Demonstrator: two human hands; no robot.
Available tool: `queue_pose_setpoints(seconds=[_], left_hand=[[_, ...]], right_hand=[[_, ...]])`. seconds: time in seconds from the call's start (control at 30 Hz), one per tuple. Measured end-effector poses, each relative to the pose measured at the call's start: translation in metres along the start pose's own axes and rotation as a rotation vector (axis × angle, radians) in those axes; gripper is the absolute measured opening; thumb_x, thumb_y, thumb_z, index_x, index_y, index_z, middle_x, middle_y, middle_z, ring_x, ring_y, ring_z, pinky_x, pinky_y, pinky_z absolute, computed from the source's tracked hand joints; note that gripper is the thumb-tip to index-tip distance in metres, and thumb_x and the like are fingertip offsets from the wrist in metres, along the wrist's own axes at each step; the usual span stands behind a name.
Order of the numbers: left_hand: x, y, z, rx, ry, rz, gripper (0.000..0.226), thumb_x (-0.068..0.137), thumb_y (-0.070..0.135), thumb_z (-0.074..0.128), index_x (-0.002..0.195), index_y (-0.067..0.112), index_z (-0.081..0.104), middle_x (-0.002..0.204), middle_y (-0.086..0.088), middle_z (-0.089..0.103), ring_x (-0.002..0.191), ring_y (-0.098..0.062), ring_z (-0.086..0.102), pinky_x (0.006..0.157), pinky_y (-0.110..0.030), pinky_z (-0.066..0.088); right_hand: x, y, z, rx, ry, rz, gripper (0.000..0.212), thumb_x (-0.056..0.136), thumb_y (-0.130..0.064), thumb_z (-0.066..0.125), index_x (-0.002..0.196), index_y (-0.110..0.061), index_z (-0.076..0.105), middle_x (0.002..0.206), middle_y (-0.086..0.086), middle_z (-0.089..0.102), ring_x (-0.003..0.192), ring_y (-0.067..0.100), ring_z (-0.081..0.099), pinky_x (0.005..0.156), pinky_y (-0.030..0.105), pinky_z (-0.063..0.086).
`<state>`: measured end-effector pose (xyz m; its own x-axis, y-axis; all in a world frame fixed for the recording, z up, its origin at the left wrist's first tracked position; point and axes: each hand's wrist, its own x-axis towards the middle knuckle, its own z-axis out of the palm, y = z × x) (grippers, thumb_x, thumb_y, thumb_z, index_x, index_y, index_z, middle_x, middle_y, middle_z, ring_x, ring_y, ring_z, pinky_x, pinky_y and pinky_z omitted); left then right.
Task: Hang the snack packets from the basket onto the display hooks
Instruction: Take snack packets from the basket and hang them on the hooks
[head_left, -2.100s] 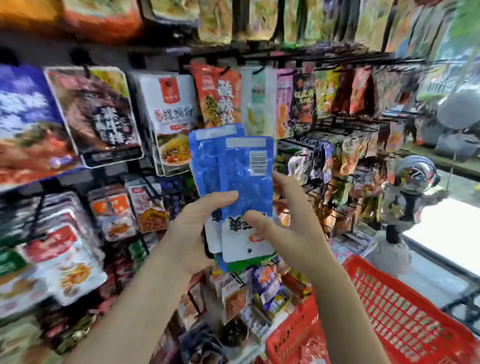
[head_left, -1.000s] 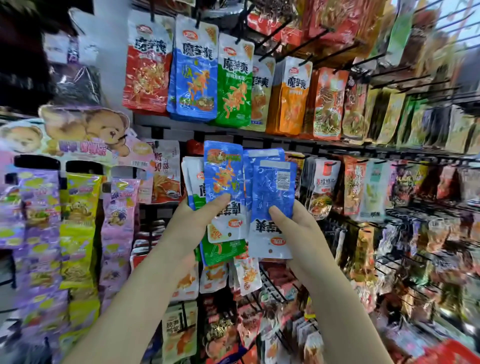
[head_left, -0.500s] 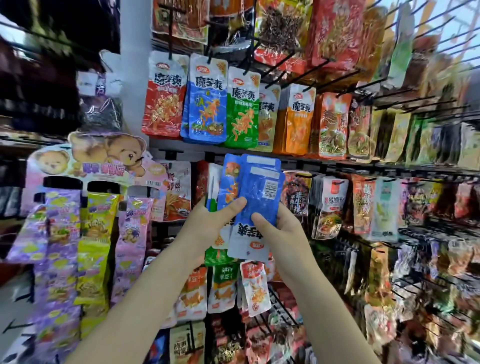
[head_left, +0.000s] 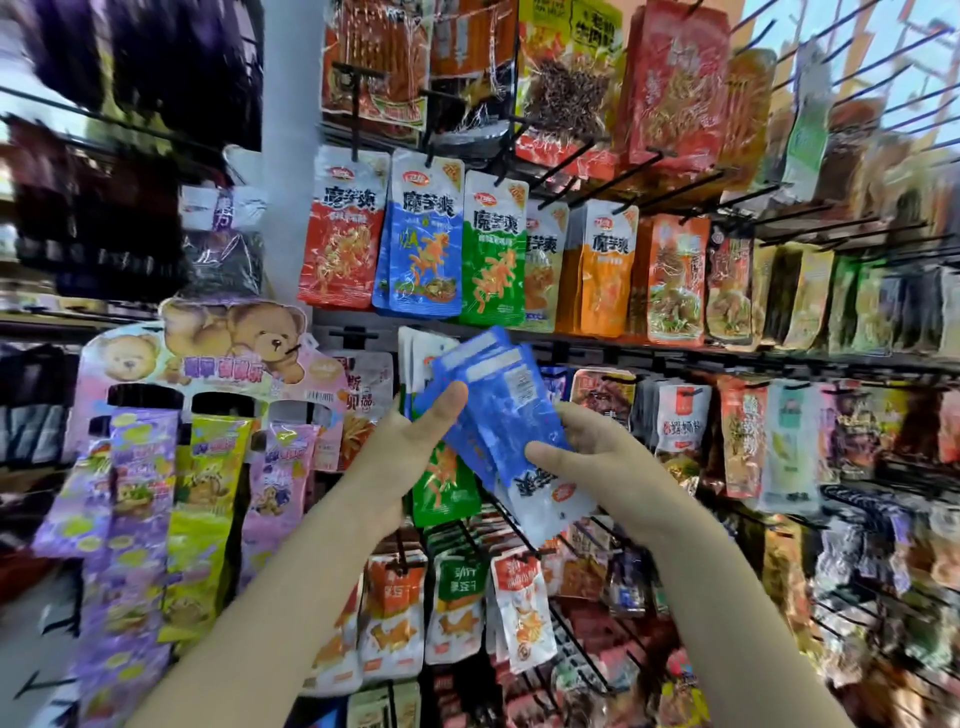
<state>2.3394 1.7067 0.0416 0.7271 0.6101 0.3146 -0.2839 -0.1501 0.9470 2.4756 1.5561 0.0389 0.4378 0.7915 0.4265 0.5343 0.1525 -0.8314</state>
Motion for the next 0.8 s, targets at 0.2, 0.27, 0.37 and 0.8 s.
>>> queue_pose_setpoints(seconds=[0.2, 0.27, 0.37, 0.8], left_hand=[[0.008, -0.005, -0.002, -0.147, 0.049, 0.107, 0.019, 0.083, 0.012, 0.078, 0.097, 0.024, 0.073, 0.088, 0.009, 0.078, 0.083, -0.011, 0.075, 0.083, -0.036, 0.057], [0.010, -0.002, 0.001, -0.288, 0.157, 0.106, 0.024, 0.083, 0.013, 0.079, 0.103, 0.024, 0.071, 0.095, 0.006, 0.076, 0.085, -0.013, 0.074, 0.081, -0.037, 0.057], [0.011, 0.003, 0.008, -0.421, 0.276, 0.118, 0.041, 0.082, 0.016, 0.082, 0.121, 0.021, 0.068, 0.109, 0.002, 0.075, 0.094, -0.016, 0.073, 0.075, -0.032, 0.058], [-0.008, 0.022, -0.026, -0.218, -0.074, -0.122, 0.103, 0.047, 0.089, 0.073, 0.126, 0.023, 0.061, 0.113, -0.002, 0.076, 0.103, -0.020, 0.073, 0.093, -0.049, 0.054]], right_hand=[[0.018, -0.015, -0.003, -0.004, 0.082, 0.024, 0.026, 0.083, -0.023, 0.083, 0.107, -0.023, 0.075, 0.106, 0.006, 0.076, 0.091, 0.031, 0.072, 0.077, 0.039, 0.060], [0.021, -0.011, 0.013, 0.341, 0.292, 0.026, 0.038, 0.076, -0.024, 0.086, 0.109, -0.016, 0.070, 0.112, 0.015, 0.073, 0.094, 0.037, 0.072, 0.077, 0.046, 0.061], [0.020, -0.010, 0.049, 0.849, 0.370, 0.027, 0.045, 0.072, -0.024, 0.076, 0.113, -0.008, 0.066, 0.103, 0.008, 0.075, 0.086, 0.021, 0.070, 0.067, 0.028, 0.056], [0.012, -0.041, 0.012, 0.494, 0.123, -0.143, 0.049, 0.087, -0.001, 0.069, 0.133, -0.011, 0.054, 0.107, 0.006, 0.074, 0.092, 0.018, 0.071, 0.074, 0.029, 0.059]])
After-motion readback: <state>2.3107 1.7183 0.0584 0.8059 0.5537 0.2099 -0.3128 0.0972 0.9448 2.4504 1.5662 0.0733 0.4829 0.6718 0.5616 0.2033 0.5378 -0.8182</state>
